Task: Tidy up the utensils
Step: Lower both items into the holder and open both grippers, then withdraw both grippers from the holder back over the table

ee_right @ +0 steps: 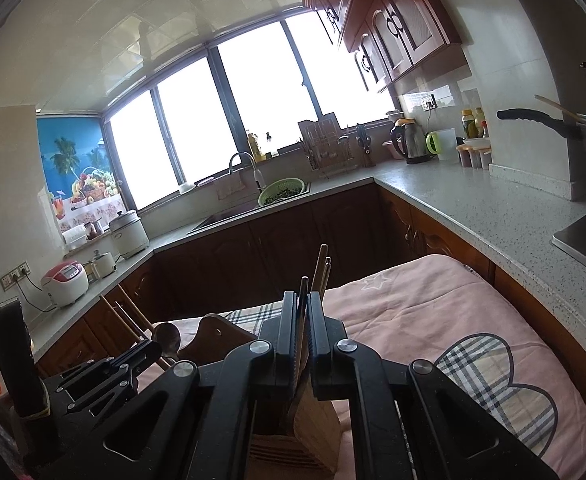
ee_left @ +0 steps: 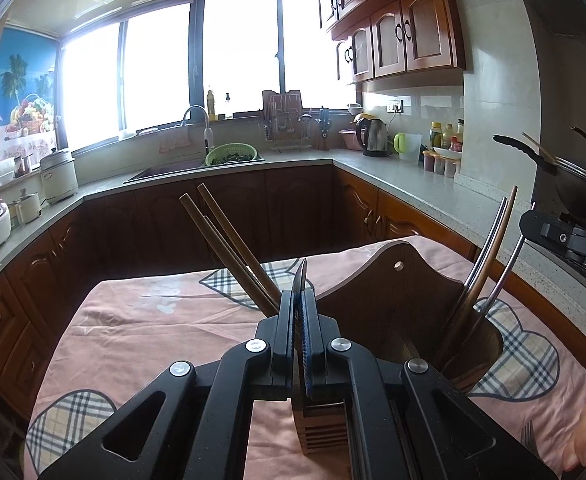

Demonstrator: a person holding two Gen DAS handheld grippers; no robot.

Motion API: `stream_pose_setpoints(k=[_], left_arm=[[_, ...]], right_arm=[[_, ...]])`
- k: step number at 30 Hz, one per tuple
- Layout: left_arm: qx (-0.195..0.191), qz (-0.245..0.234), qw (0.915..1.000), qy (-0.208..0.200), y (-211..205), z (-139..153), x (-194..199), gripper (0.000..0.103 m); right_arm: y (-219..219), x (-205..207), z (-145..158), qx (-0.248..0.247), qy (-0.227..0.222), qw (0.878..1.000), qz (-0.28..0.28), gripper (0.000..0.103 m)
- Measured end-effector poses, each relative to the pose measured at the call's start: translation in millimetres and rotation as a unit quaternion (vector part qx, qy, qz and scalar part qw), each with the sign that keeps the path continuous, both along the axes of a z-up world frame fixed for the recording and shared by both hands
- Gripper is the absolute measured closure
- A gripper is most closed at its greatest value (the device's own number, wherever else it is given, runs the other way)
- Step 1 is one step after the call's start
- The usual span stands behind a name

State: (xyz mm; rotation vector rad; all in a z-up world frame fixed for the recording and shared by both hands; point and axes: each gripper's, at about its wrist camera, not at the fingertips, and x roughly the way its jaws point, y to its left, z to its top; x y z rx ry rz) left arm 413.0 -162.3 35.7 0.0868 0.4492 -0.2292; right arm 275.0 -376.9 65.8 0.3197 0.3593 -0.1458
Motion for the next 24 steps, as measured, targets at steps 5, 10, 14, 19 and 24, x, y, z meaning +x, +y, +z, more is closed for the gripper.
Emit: stream_pose_setpoints(k=[5,10,14,19,24], left_arm=[[-0.006,-0.003,1.0000,0.006,0.9,1.4,-2.2,0.099],[-0.007,-0.006,1.0000,0.002,3.0,4.4,-7.9,0.083],[-0.012,-0.005,0.9999,0.001,7.1,7.1,-13.5,0.080],[-0.017,0.001,0.9998,-0.010,16.1,12.5,-25.7,0.050],[-0.021,0.008,0.9996,-0.014,22.0,14.0,-40.6,0.033]], right_arm=[[-0.9,-0.3,-0.5,0.007,0.004,1.000,0.001,0.092],[-2.4,-4.7,0.6,0.018,0.001,1.000,-0.003,0.058],[-2.9,-8.4,3.6,0.020,-0.003,1.000,-0.010,0.056],[-7.9,-16.7,7.9,0.031,-0.013,0.999,-0.019,0.039],[-9.4,-24.0,11.0,0.035,-0.020,0.999,-0.025,0.023]])
